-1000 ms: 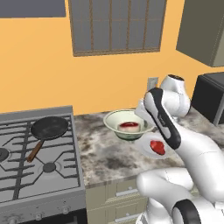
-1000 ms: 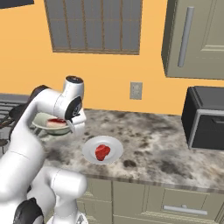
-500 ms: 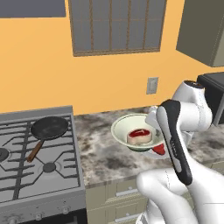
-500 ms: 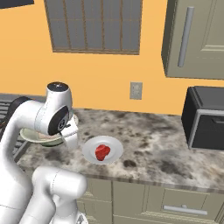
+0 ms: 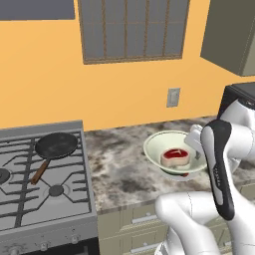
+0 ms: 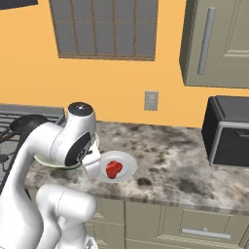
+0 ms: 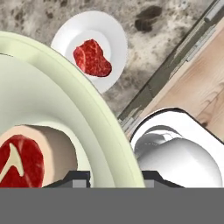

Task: Place one of the steaks on the plate and the other in the bowl. Then place the bowl in the fridge.

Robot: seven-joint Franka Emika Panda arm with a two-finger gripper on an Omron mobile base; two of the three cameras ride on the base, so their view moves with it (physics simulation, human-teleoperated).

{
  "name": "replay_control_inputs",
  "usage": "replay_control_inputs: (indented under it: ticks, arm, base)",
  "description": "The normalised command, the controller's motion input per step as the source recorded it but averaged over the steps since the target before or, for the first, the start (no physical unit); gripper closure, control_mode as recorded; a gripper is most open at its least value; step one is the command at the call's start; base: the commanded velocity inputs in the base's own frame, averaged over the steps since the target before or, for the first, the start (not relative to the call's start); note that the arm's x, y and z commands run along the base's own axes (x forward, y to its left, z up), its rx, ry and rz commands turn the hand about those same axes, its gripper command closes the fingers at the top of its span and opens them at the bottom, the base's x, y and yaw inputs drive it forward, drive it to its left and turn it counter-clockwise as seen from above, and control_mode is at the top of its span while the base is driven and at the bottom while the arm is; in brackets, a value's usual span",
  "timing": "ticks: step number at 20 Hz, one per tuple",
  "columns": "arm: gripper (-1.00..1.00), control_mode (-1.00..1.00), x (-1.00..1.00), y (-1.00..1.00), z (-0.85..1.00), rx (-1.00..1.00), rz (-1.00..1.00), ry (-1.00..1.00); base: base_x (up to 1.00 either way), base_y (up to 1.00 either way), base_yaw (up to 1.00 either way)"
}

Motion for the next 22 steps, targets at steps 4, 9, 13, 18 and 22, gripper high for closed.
replay_control_inputs:
  ticks: [4, 9, 13, 18, 22]
  arm:
    - [1.0, -1.0, 0.0, 0.0, 0.0, 0.0, 0.0, 0.0]
    - [1.0, 1.0, 0.0, 0.0, 0.0, 0.0, 0.0, 0.0]
    - [1.0, 1.0, 0.0, 0.0, 0.0, 0.0, 0.0, 0.0]
    - [1.0, 1.0, 0.0, 0.0, 0.0, 0.0, 0.0, 0.0]
    - [1.0, 1.0, 0.0, 0.0, 0.0, 0.0, 0.0, 0.0]
  base:
    - [0.0, 0.0, 0.0]
    - [-0.25, -0.24, -0.41]
    - [0.0, -0.66, -0.8]
    - [0.05, -0.59, -0.83]
    - [0.1, -0.75, -0.78]
